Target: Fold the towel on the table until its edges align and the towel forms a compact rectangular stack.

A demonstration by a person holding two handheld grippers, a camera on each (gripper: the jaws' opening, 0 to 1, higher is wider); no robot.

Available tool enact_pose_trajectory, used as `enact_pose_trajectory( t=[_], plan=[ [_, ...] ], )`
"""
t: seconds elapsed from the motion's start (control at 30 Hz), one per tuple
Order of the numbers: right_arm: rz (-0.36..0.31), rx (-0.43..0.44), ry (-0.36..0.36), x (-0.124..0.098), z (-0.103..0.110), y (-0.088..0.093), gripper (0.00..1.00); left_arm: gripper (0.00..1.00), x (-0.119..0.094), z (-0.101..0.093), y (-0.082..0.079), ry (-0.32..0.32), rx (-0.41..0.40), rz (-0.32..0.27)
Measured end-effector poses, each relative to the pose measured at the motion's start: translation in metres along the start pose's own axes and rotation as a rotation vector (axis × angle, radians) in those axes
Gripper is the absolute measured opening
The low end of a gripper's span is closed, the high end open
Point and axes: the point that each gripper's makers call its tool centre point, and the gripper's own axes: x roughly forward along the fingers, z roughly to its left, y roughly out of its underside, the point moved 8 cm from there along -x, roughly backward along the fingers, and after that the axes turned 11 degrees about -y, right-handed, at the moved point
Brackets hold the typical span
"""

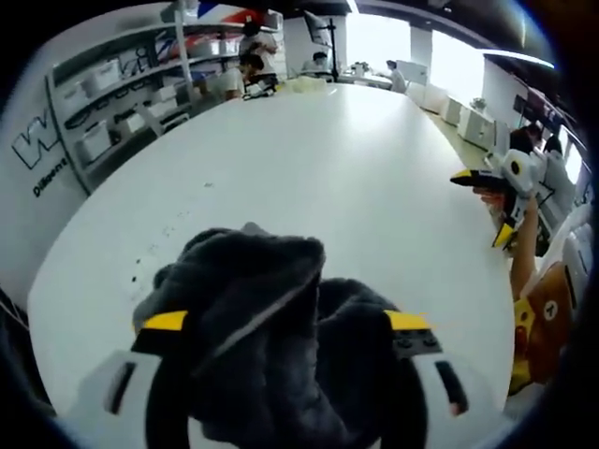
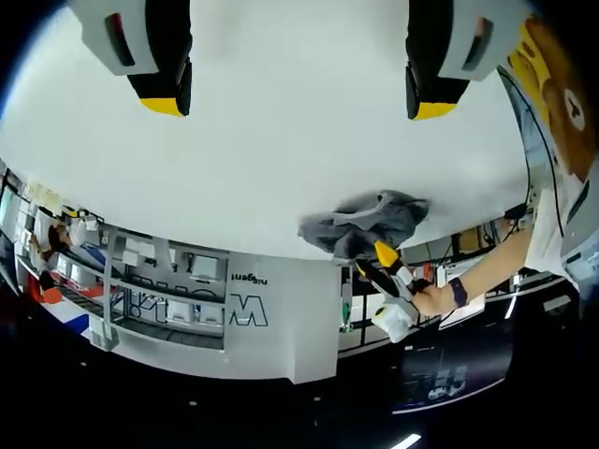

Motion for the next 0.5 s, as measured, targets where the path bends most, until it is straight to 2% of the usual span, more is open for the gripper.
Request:
enact_pose_trajectory(
  t=[0.13, 0.3, 0.5],
  plan=[
    [0.002, -0.001, -0.002, 0.0001, 0.0004, 0.0001, 0.99, 0.75, 0.0001, 0.0010, -0.0001, 0.008, 0.013, -0.002],
    [0.002, -0.003, -0.002, -0.0005, 0.0006, -0.0004, 0.99, 0.69, 0.0010, 0.0037, -0.0011, -0.004, 0.009, -0.010],
    [0.001, -0.004, -0.002, -0.0005, 0.0003, -0.0011, 0.99, 0.51, 0.0023, 0.0056, 0.0004, -0.048, 0.057, -0.019]
  ],
)
